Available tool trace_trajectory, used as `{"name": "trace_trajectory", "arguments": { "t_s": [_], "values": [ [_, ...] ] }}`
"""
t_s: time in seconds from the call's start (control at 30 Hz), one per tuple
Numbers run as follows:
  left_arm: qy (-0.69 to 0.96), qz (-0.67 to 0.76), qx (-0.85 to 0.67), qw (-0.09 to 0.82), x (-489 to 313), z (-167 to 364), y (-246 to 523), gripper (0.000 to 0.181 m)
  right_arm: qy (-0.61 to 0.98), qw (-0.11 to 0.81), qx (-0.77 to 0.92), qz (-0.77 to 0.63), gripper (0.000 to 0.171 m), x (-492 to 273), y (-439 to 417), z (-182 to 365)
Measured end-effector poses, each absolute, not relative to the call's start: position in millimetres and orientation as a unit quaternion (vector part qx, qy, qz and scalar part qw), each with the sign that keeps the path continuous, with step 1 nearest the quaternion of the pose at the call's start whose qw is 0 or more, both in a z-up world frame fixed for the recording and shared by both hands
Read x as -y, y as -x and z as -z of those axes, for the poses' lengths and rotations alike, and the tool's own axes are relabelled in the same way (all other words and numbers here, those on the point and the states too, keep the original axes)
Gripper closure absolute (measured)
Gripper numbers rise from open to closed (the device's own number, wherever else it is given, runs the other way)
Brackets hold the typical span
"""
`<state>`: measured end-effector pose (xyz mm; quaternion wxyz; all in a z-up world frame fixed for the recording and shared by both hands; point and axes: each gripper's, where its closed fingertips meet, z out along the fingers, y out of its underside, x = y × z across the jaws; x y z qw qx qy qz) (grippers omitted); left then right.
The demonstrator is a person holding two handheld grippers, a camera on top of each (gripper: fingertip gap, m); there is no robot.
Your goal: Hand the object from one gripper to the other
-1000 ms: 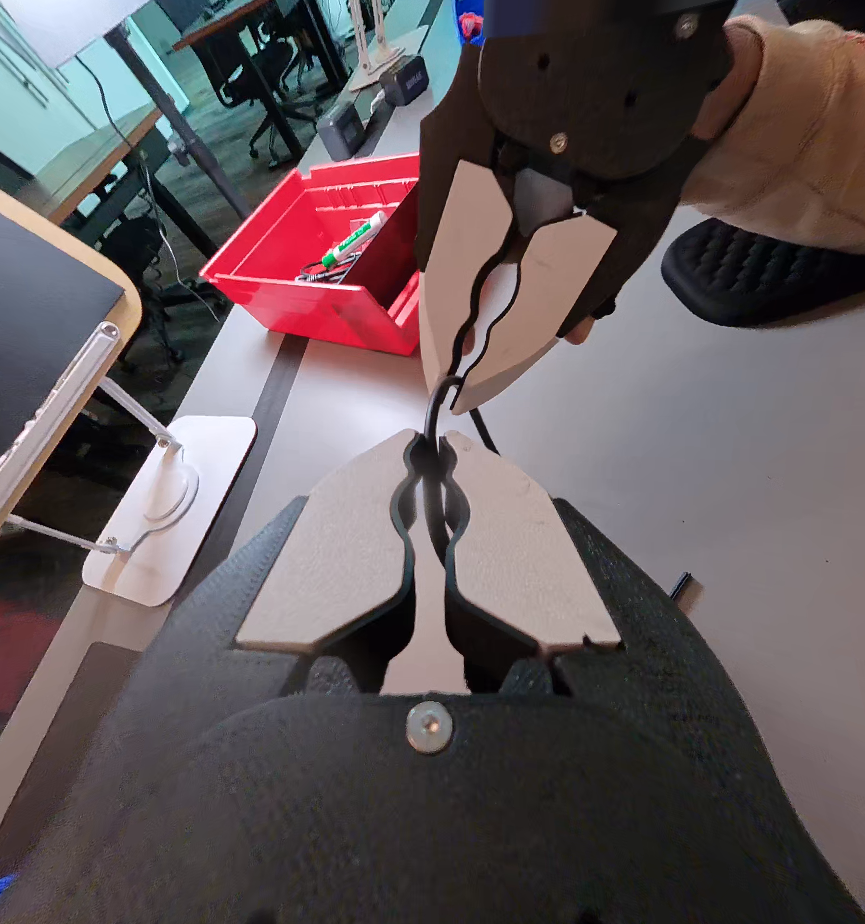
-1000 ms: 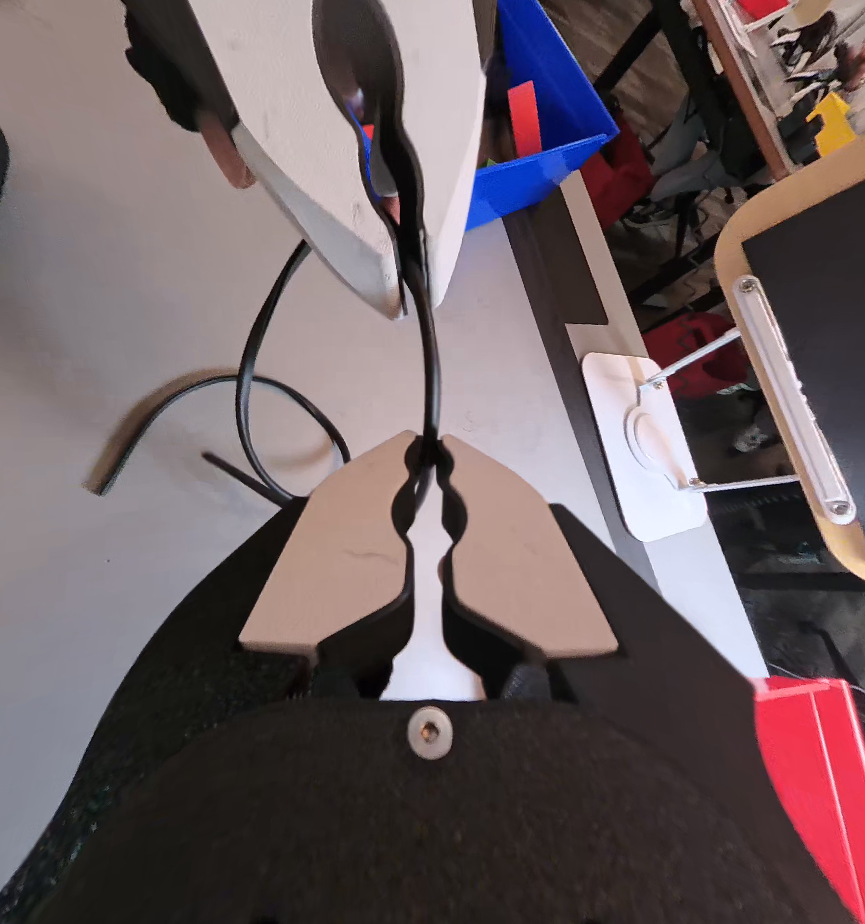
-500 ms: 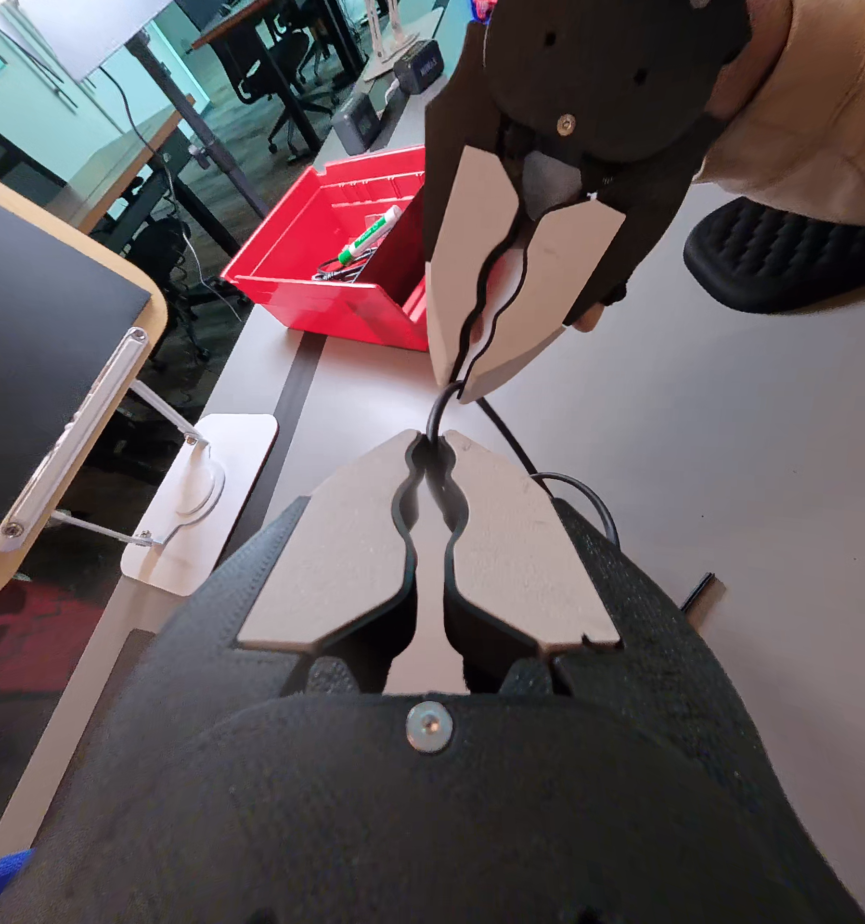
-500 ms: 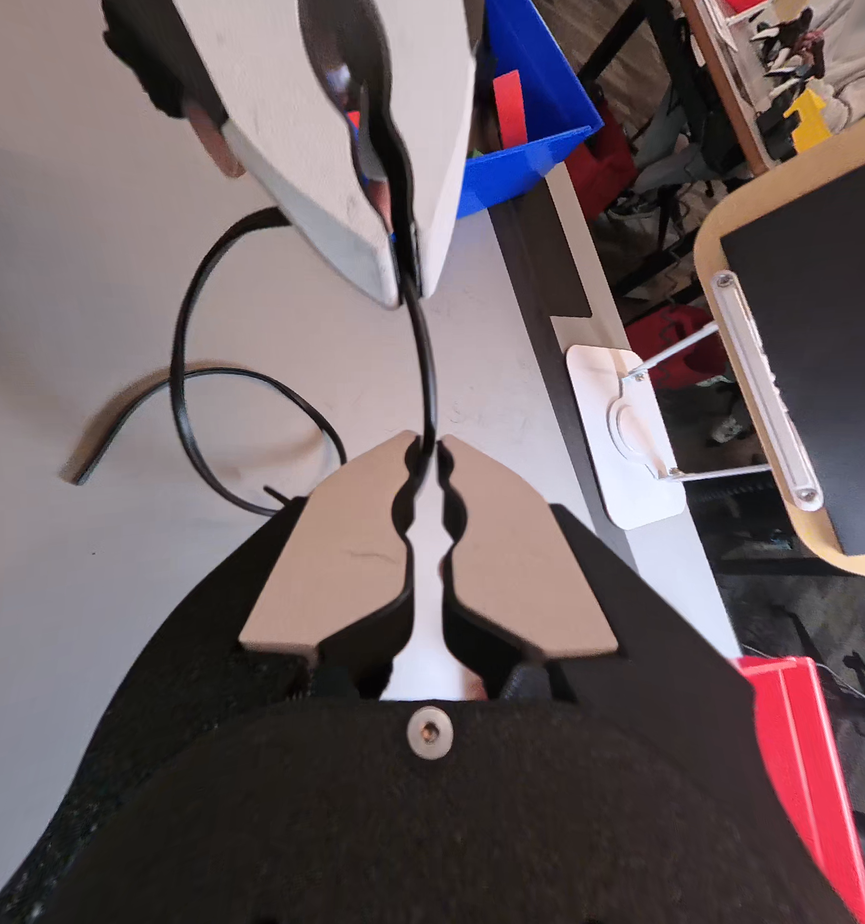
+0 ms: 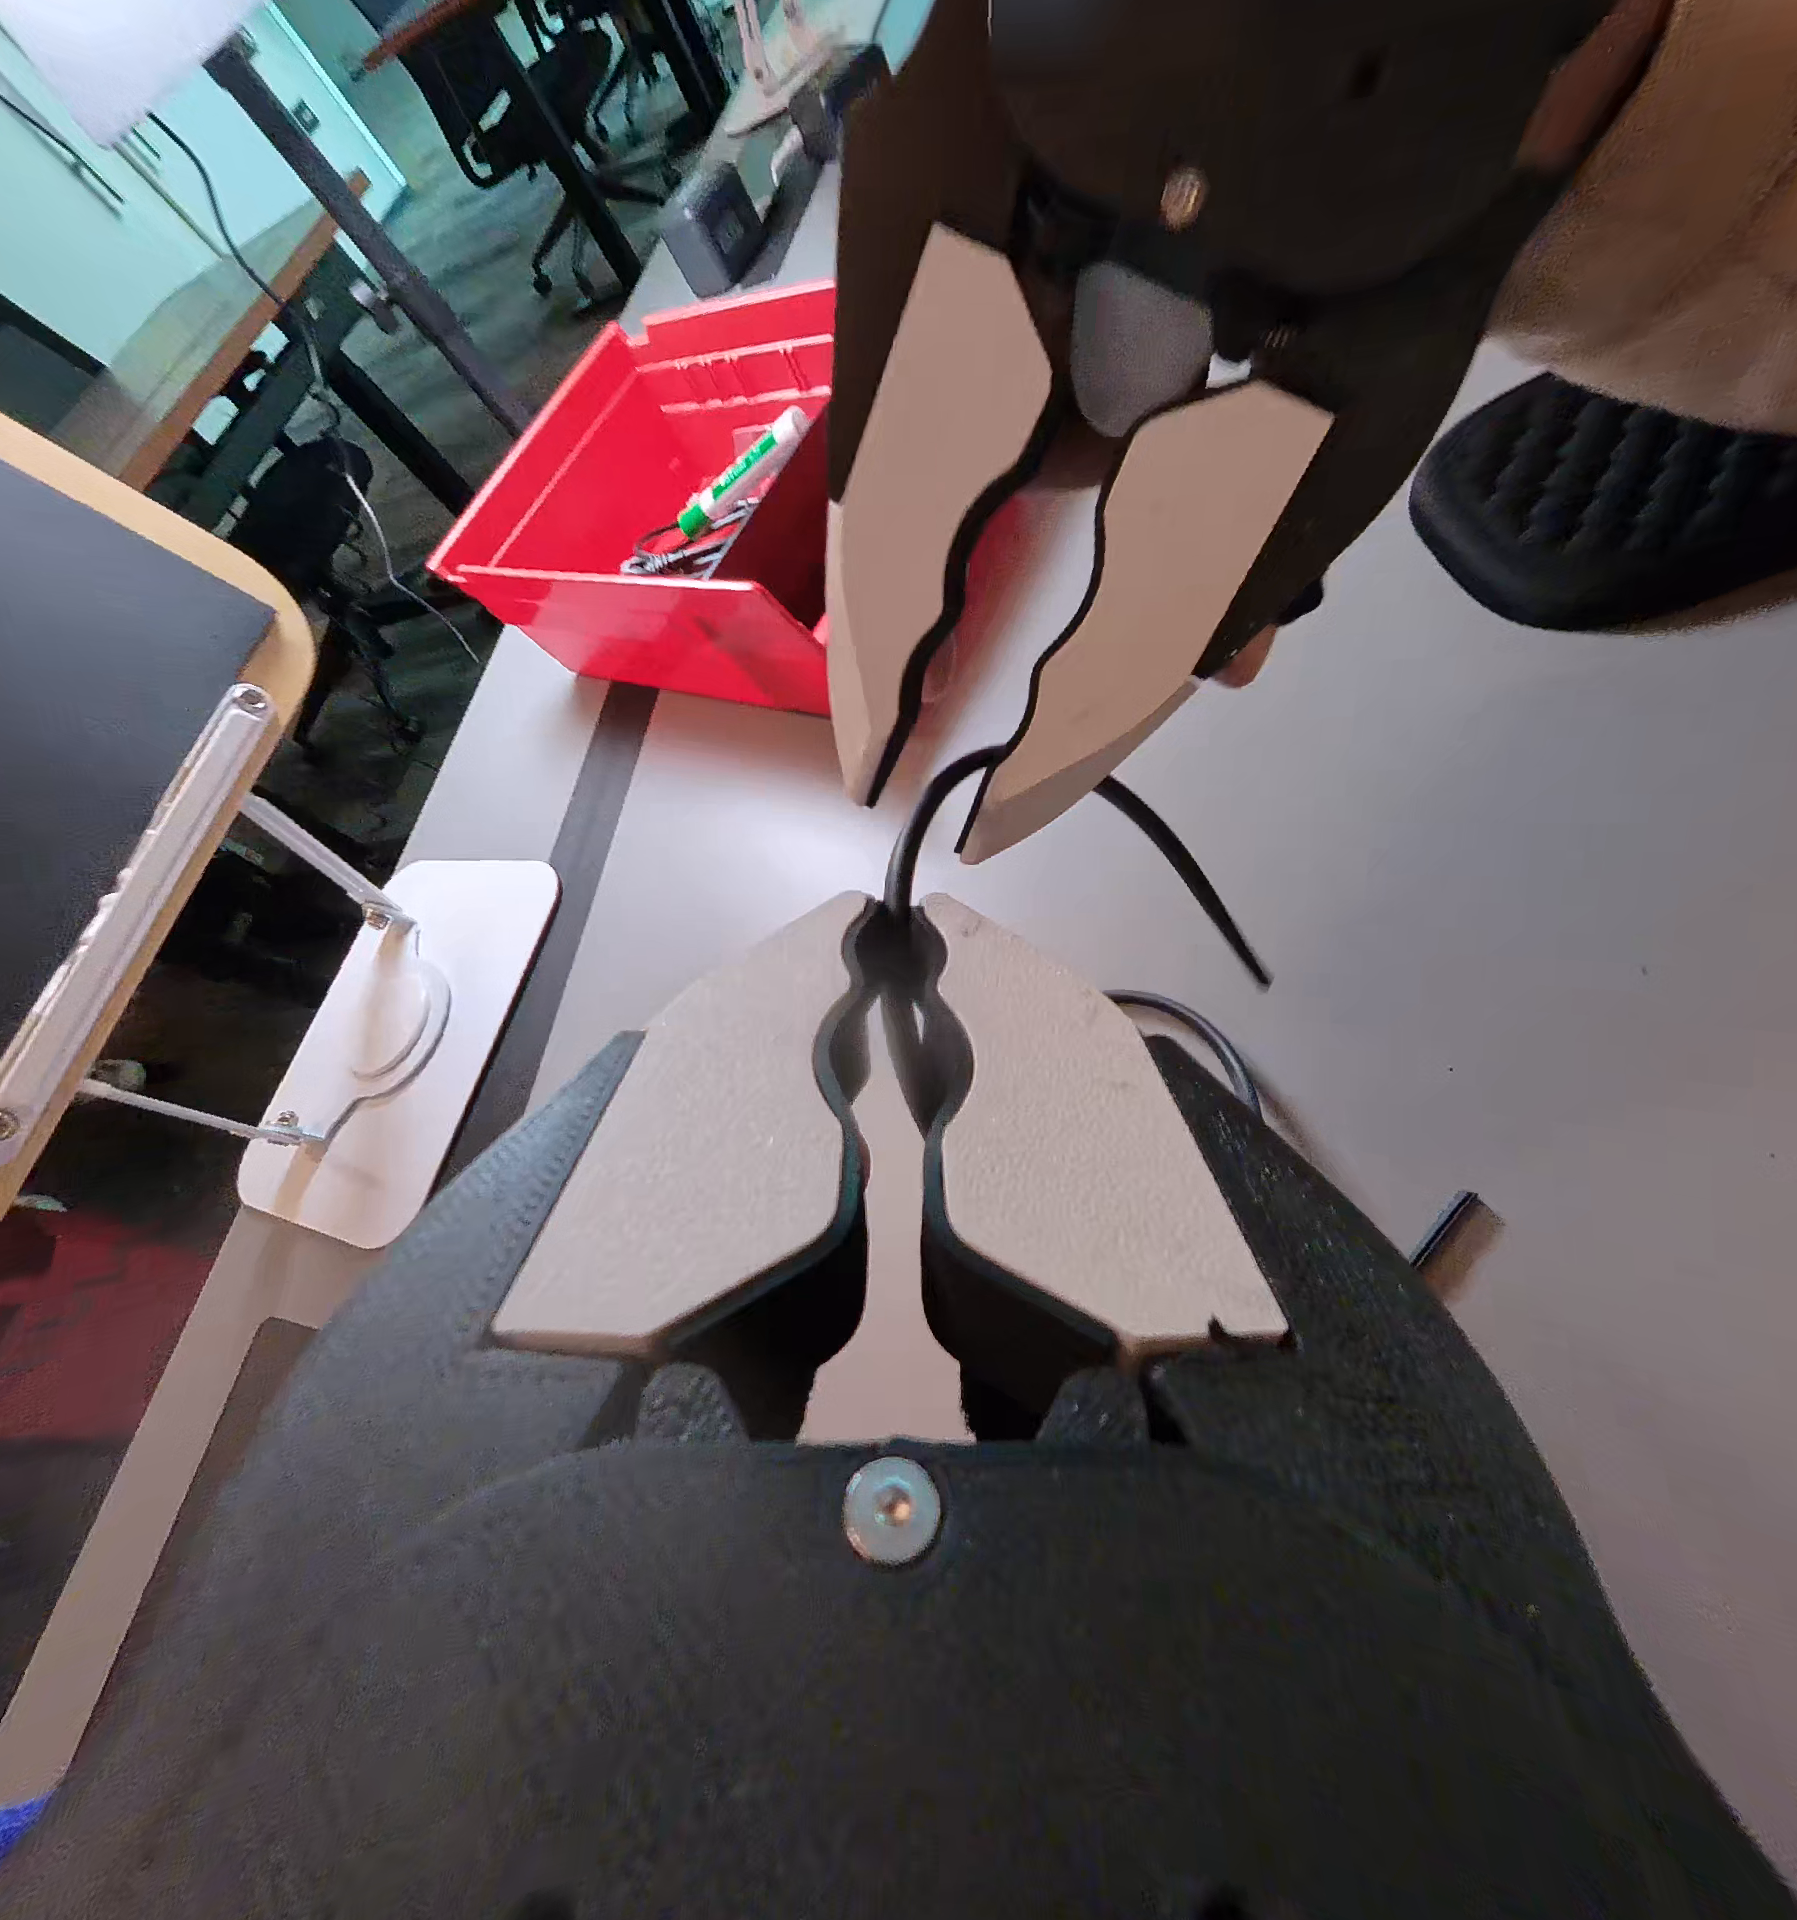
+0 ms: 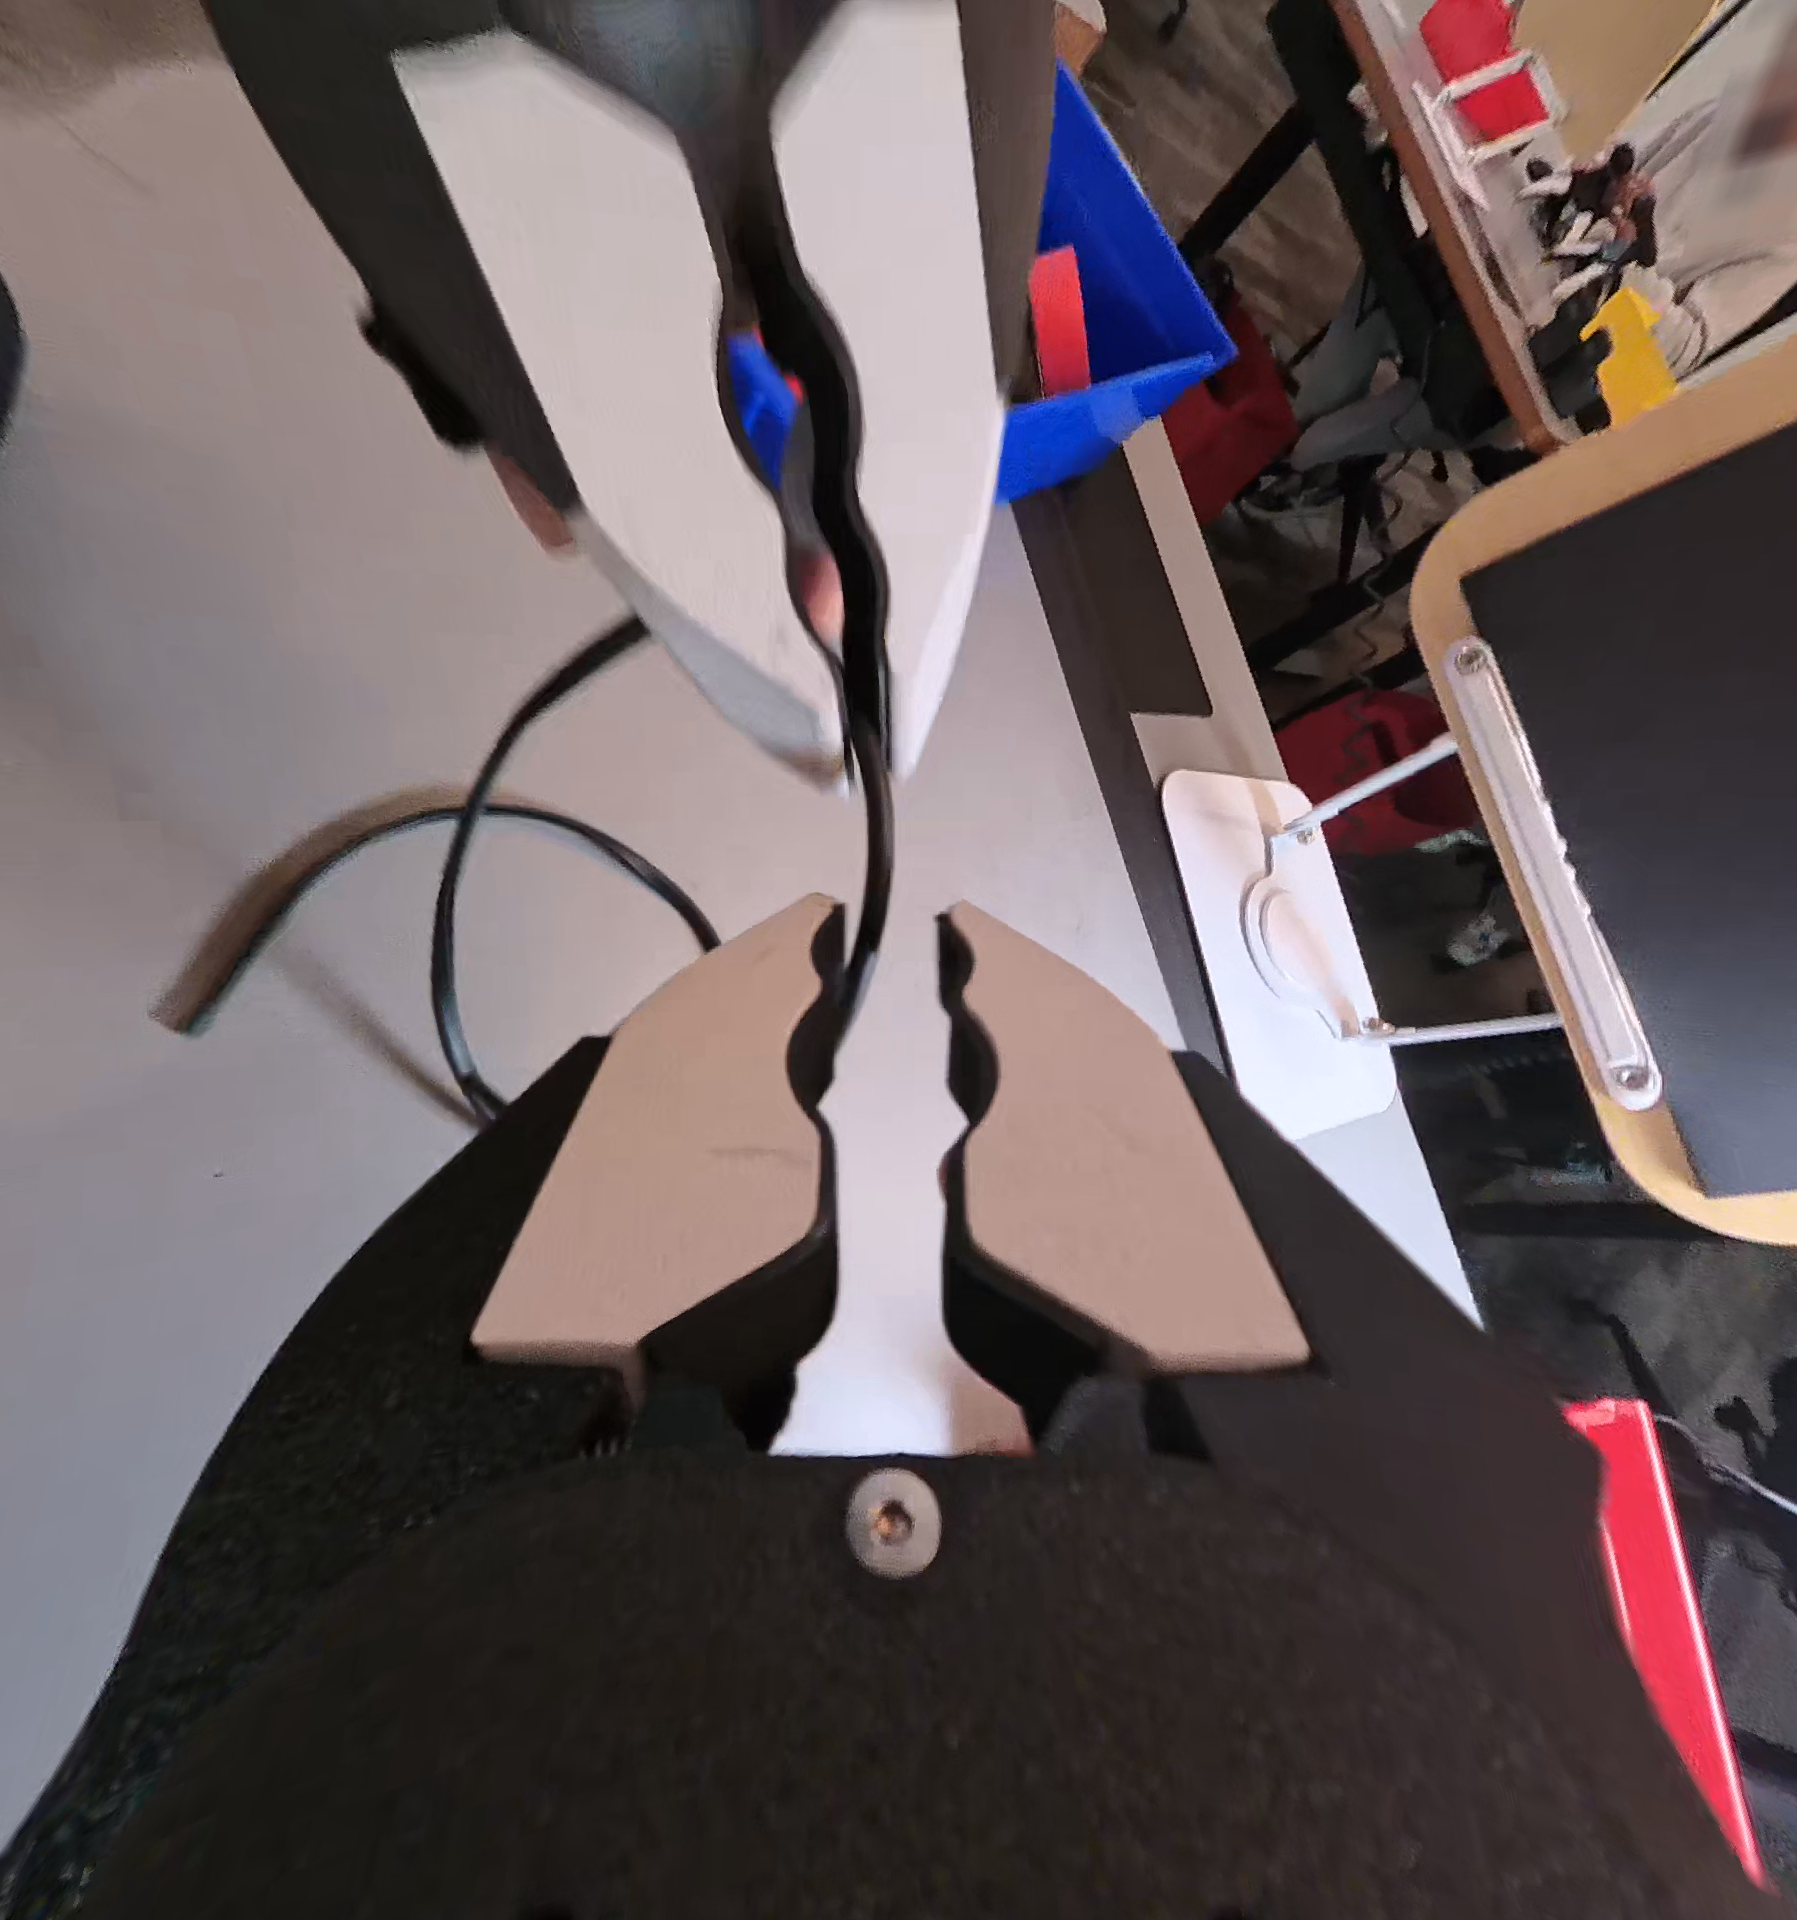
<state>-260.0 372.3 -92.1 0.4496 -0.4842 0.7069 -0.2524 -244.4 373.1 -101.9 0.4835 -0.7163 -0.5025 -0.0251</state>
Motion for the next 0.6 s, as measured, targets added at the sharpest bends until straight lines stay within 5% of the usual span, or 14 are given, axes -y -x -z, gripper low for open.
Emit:
{"name": "trace_trajectory", "arguments": {
  "t_s": [0.1,0.6],
  "values": [
    [0.491,0.262,-0.697,0.451,-377,87,267,0.177,0.726,0.471,0.500,0.018,0.169,-378,239,113],
    [0.506,0.253,-0.701,0.434,-382,100,265,0.177,0.730,0.464,0.500,0.037,0.166,-377,233,111]
  ]
}}
